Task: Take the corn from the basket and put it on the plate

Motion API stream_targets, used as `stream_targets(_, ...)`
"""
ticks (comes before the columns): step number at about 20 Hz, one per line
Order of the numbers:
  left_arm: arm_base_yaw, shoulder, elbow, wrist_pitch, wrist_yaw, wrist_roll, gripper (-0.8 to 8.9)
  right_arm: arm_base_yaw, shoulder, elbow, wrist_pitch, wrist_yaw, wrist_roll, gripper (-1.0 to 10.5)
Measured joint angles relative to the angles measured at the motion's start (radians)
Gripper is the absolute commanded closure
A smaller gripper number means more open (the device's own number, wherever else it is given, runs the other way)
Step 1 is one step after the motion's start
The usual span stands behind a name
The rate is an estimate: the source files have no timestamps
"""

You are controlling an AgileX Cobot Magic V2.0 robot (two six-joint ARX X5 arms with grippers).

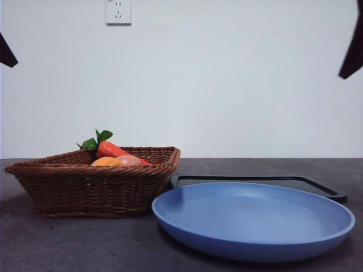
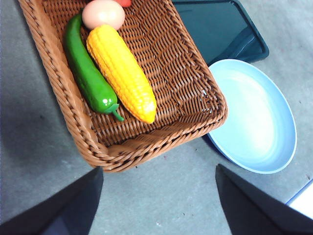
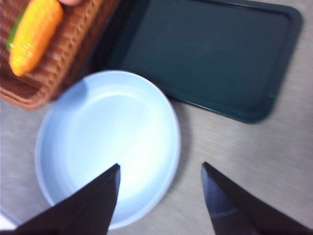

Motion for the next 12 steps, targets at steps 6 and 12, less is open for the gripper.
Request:
stream_targets(6, 0.000, 0.000, 0.000, 0.002, 0.000, -0.003, 4.35, 0.042, 0.226, 0.000, 0.050, -0.005, 0.024, 6.8)
stream_targets(12, 0.000, 0.000, 0.000, 0.002, 0.000, -0.003, 4.35, 0.069, 0.442, 0.000, 0.129, -0.005, 0.024, 6.8)
